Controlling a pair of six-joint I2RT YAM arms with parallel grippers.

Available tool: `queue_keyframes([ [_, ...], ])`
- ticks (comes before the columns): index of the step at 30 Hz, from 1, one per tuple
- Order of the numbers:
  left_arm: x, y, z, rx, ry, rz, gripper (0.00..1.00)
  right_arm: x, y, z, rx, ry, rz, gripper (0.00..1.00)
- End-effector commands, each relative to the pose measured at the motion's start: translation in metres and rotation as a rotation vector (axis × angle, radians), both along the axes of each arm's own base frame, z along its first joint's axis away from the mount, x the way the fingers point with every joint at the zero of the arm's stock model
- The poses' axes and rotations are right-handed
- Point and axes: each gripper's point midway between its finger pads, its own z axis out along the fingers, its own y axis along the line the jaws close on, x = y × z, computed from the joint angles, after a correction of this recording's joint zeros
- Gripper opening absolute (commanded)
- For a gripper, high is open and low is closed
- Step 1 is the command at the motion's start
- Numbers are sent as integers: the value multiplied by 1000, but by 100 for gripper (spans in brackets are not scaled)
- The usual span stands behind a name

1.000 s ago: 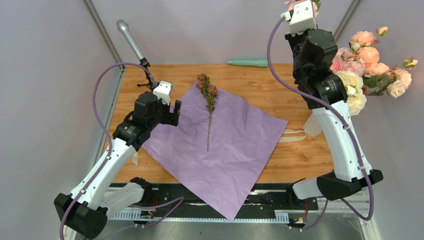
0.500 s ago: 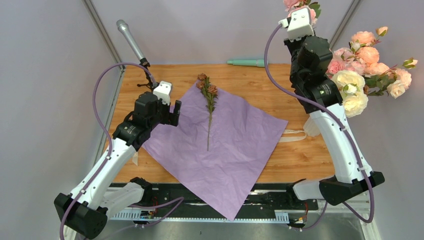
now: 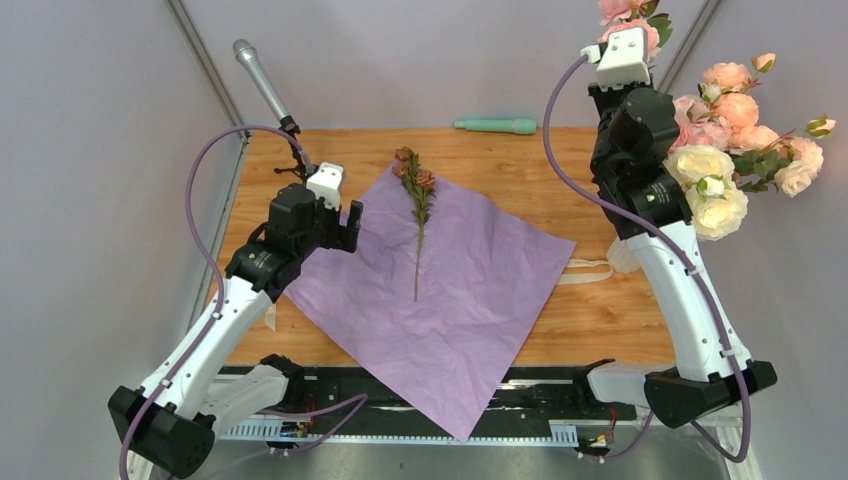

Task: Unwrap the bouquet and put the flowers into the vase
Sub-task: Insert the fake flower into the vase.

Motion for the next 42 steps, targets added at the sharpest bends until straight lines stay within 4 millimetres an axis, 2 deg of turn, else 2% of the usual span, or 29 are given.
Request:
queue_keyframes([
  [1, 2, -1, 6, -7, -27, -12, 100, -9, -12, 11, 40, -63, -39, 0],
  [42, 1, -1, 6, -5, -28, -14, 100, -5, -41, -78, 89, 45, -125, 0],
])
